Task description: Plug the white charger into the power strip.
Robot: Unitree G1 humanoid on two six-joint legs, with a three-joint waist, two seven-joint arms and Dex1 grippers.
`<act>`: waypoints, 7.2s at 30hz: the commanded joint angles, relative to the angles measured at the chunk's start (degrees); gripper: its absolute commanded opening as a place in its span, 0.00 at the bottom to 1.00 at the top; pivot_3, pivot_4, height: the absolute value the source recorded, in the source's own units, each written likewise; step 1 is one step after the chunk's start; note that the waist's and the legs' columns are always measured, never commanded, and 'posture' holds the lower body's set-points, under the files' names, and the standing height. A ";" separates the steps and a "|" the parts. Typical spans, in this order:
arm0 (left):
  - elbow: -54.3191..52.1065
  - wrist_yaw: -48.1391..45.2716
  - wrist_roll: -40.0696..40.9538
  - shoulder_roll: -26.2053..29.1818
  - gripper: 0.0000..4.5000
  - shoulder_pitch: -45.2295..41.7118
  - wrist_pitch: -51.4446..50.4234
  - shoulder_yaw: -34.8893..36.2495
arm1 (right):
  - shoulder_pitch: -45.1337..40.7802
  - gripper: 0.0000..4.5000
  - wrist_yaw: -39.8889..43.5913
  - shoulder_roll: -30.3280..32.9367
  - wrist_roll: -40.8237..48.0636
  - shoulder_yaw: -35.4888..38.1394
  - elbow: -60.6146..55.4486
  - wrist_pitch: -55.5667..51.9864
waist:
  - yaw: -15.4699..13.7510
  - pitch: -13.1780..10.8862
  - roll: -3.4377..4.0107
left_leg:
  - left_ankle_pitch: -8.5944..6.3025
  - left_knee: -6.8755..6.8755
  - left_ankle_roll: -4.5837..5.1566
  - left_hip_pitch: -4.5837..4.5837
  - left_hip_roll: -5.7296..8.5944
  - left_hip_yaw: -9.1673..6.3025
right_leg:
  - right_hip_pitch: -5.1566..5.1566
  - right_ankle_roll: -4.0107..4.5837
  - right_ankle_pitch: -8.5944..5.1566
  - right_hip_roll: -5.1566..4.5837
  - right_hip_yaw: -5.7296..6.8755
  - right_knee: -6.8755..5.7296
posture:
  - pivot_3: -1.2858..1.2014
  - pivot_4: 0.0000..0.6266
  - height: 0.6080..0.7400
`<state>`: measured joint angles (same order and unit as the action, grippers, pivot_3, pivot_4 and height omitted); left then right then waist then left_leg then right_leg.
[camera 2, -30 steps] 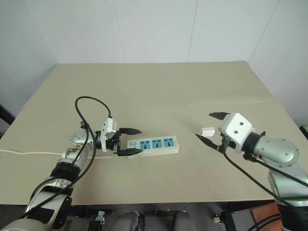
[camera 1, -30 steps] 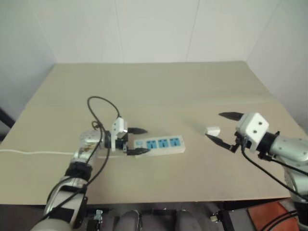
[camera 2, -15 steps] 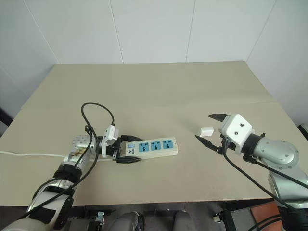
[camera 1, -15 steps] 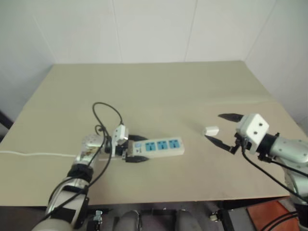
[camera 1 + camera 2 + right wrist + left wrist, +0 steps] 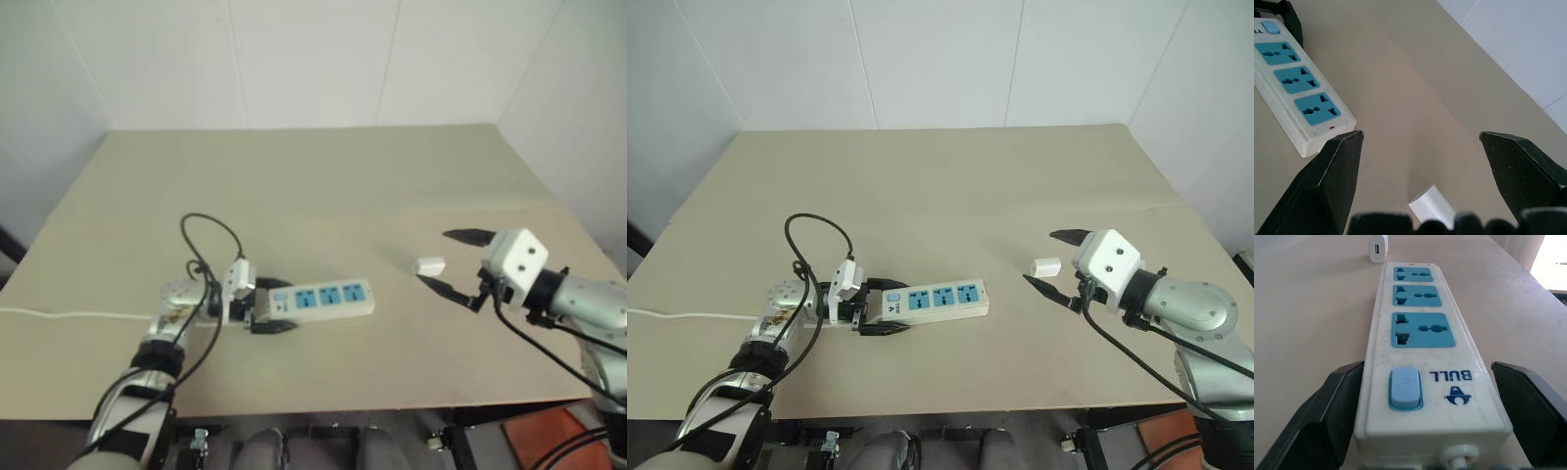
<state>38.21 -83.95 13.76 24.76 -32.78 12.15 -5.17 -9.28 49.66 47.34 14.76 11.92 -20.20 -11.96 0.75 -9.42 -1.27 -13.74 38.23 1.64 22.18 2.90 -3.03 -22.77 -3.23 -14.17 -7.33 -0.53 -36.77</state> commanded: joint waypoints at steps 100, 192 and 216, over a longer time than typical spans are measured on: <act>-6.78 5.05 -4.37 1.16 0.73 3.18 -4.02 -8.95 | -24.86 0.26 16.47 -33.68 10.30 -10.99 24.32 -7.53 | 0.14 0.27 0.15 | -0.01 -0.28 -0.15 -0.25 0.25 -0.27 | -0.28 -0.05 0.17 0.03 -0.28 -0.12 | 0.52 0.24 1.00; -5.10 5.60 -4.89 0.82 0.73 3.05 -2.04 -8.74 | -24.93 0.26 26.72 -26.93 -2.58 -26.18 62.60 18.73 | -0.06 1.70 -0.14 | -0.15 -0.39 0.02 -1.43 0.12 -0.30 | 0.87 -0.09 0.15 0.10 -0.27 0.55 | 0.52 0.24 1.00; -12.13 2.87 0.22 5.34 0.99 1.95 -7.00 -3.63 | -22.67 1.00 28.80 -27.32 -2.18 -25.34 56.34 17.50 | -0.02 1.71 -0.19 | -0.17 -0.42 0.02 -1.10 0.08 -0.33 | 0.60 -0.09 0.15 0.13 -0.24 0.57 | 0.52 0.24 1.00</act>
<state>29.64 -80.30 11.66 28.55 -30.73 5.99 -11.32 -35.71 78.47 19.65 14.78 -12.02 34.11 6.43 0.73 -7.71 -1.46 -13.91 37.81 1.66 21.09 2.96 -3.36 -22.19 -3.32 -14.02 -7.19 -0.77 -36.19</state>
